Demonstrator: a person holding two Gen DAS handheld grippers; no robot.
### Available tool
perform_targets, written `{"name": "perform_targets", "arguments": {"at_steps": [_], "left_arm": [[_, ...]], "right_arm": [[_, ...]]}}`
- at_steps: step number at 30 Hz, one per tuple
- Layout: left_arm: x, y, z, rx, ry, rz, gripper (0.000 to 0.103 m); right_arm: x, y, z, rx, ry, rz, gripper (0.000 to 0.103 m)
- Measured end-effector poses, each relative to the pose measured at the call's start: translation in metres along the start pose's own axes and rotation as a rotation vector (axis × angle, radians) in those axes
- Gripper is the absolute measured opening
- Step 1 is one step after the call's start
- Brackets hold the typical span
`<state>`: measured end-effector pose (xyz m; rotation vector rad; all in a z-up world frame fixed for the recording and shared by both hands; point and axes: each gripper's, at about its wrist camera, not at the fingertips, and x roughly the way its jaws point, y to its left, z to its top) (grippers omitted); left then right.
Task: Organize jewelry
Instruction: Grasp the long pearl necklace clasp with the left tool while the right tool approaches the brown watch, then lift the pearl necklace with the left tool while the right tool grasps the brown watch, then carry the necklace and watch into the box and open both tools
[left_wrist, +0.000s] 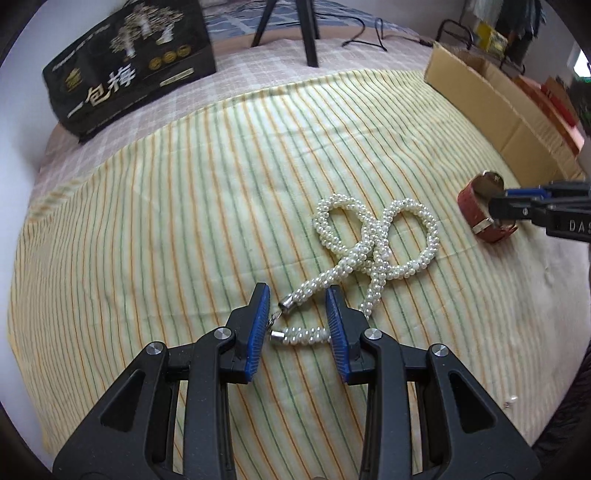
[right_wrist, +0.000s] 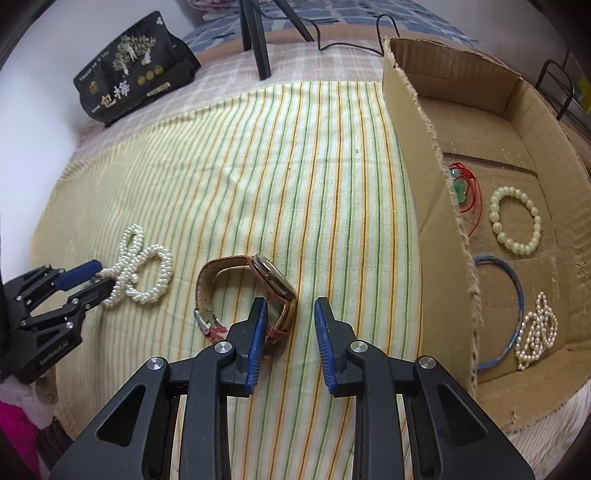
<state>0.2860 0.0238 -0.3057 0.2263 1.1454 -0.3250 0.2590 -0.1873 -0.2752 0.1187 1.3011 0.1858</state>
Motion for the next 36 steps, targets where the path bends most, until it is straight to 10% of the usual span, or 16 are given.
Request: {"name": "perform_targets", "arguments": {"at_steps": [7,36], "left_arm": [[0.001,-0.005,-0.001,0.012,-0.025,-0.015,0.008],[-0.127,0.004,0.006,-0.208,-0.266,-0.206,0.006]], "right_arm": [[0.005,0.008,0.005,-0.034,-0.003,-0.036,0.016],[-0.08,0.018,-0.03,-0.145,-0.182,-0.059,0.013]]}}
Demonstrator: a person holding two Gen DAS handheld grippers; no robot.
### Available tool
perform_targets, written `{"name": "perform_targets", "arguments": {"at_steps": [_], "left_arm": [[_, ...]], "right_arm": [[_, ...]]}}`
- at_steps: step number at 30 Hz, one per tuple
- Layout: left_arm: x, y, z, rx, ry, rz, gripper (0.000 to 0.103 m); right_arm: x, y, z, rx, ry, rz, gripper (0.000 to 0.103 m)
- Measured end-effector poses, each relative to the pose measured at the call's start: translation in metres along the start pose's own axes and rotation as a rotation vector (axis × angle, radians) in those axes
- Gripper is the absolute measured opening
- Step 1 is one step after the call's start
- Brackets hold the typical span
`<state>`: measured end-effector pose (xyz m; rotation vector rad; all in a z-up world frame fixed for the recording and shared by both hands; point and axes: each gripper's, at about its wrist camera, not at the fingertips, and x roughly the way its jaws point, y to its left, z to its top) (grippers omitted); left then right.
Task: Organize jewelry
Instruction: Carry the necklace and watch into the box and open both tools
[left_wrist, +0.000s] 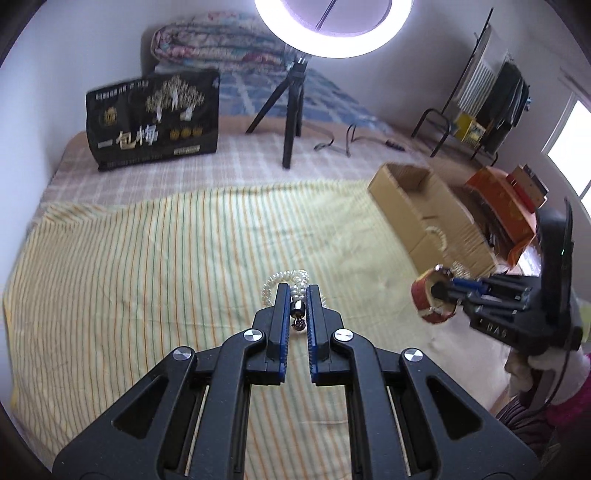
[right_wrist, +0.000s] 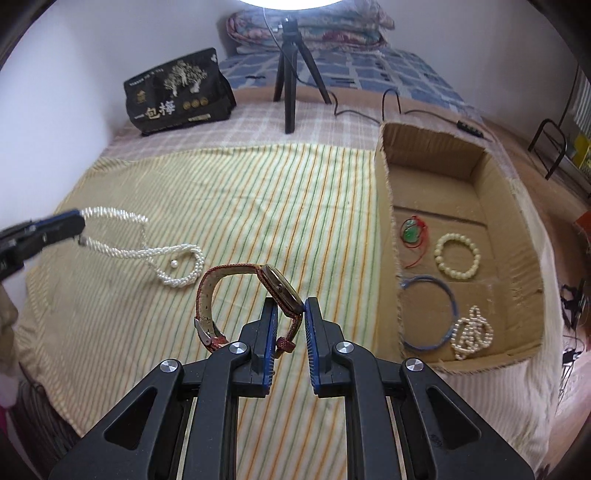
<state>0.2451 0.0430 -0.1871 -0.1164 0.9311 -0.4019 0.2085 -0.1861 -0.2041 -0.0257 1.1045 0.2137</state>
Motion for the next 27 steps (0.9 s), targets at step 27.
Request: {"name": "perform_targets", "arguments": {"at_steps": [27], "left_arm": [[-0.044,-0.129,0.066,0.162,-0.139,-0.13,0.006]], "right_arm": [[-0.104,-0.101,-0.035,0.085,-0.13,-0.053,0.013]]}}
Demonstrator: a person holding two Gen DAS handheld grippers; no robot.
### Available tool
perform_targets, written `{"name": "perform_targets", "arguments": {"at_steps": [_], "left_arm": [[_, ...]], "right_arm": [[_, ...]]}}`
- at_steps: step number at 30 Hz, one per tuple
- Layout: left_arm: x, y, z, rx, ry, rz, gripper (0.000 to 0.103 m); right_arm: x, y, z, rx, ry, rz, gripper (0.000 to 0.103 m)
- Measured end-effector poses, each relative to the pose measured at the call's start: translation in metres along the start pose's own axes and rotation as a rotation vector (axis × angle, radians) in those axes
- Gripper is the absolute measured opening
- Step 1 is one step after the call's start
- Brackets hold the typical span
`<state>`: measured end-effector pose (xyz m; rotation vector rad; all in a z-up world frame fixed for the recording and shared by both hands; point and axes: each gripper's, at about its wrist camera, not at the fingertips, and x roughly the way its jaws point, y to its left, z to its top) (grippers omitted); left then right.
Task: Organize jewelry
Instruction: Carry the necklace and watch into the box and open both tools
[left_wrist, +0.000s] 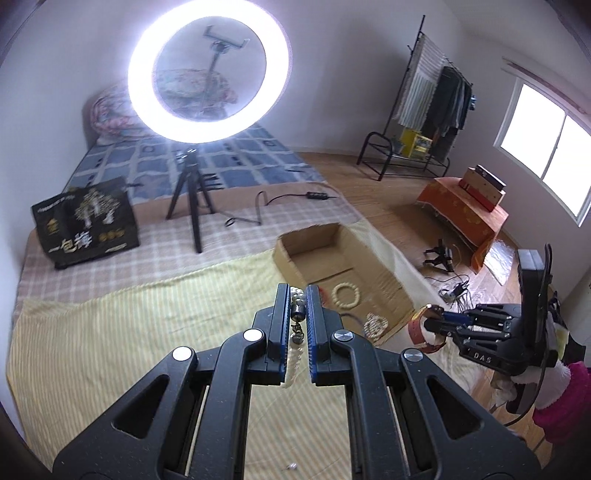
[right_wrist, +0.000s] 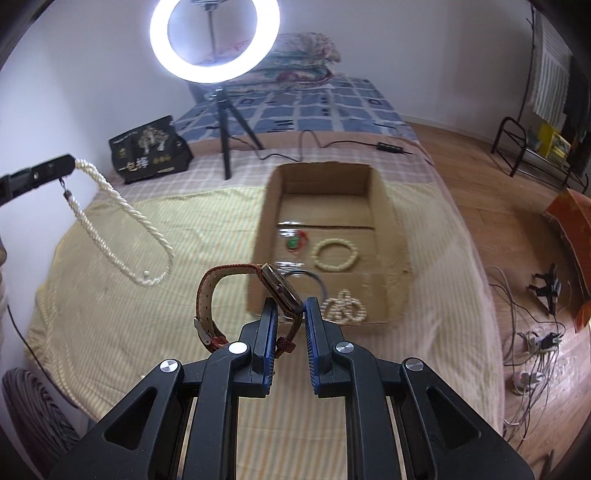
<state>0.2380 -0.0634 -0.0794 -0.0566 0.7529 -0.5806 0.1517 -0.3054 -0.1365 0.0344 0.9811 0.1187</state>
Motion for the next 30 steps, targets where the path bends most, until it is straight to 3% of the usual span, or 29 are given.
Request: {"name": "perform_targets", "arguments": {"at_steps": [14,30], "left_arm": [[0.049,-0.048,0.062,0.072,-0.031,-0.045,0.006],[0.155,-0.069,0.093,0.078,0.034,-0.066,0.006]], "right_arm": [[0.013,-0.052,0.004,0.057,0.008,-0.036,0.013],[0.056,-0.078,0.011,0.078,0.053,-0.033,0.013]]}}
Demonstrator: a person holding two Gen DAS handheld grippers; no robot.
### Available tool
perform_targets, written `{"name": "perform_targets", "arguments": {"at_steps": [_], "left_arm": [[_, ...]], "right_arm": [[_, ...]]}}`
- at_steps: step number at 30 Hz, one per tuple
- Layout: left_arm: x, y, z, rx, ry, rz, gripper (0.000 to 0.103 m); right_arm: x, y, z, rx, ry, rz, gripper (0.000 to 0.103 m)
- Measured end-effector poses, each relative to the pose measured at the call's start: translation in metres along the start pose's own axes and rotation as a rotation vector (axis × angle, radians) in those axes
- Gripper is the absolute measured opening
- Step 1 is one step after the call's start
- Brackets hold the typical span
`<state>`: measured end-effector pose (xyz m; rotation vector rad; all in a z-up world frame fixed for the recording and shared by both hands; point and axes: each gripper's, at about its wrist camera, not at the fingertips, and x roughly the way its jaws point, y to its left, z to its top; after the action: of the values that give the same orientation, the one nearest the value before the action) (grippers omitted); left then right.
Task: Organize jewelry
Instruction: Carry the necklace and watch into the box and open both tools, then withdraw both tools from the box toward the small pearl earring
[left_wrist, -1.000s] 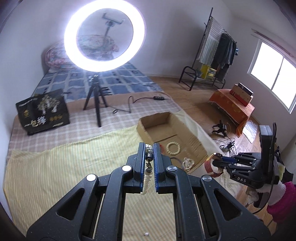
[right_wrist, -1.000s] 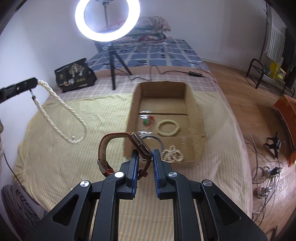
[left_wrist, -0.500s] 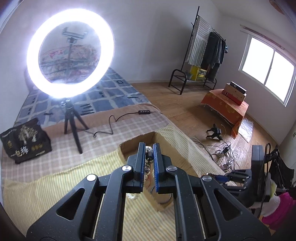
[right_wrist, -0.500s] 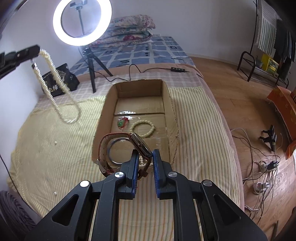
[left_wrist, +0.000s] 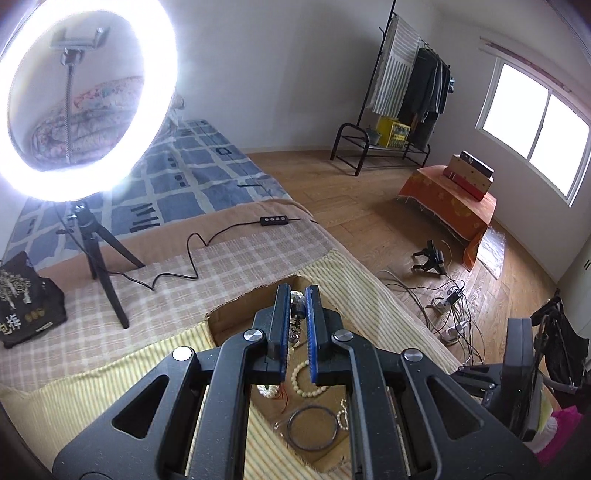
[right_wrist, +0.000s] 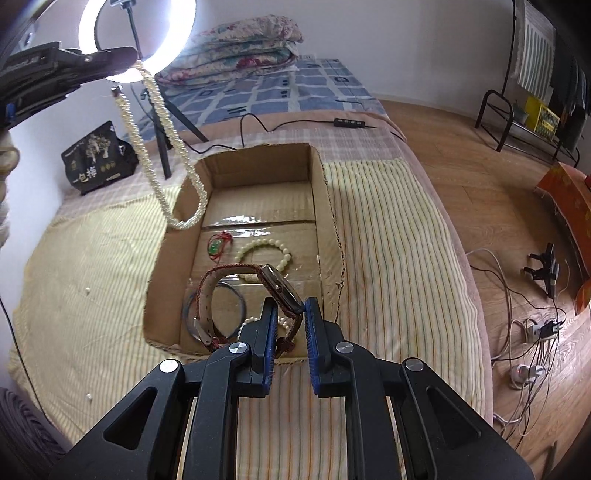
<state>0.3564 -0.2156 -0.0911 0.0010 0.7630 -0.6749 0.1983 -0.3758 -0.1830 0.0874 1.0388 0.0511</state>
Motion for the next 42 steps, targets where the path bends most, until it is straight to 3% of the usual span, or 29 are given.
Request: {"name": "perform_targets", "arguments": {"at_steps": [11,21,26,28,29,42], "left_arm": [[0.049,0.009,-0.001,-0.033,0.056,0.013,0.006],[0.063,0.001,-0.006,0.0,0.092,0.039,0.006],[0.06,0.003,-0.007,0.001,0.095,0.046,0.006],[0.058,0.002,-0.008,0.011,0.098,0.054,0.006],[0.056,0.002,-0.009,0.014,0.099,0.055,0.006],[-0.012,0.008,-0.023,0.036,0.064,0.102,0.007]], "right_arm": [[0.029,-0.01,0.0,0.026,0.046,0.014,0.013],[0.042,-0.006,0.003,0.02,0.067,0.023,0.014],[0.039,0.002,0.004,-0.009,0.053,0.018,0.022],[0.034,0.005,0.004,-0.014,0.039,0.015,0.035],[0.032,0.005,0.005,-0.014,0.032,0.013,0.036],[-0.008,0.032,0.002,-0.038,-0.013,0.035,0.037]]}}
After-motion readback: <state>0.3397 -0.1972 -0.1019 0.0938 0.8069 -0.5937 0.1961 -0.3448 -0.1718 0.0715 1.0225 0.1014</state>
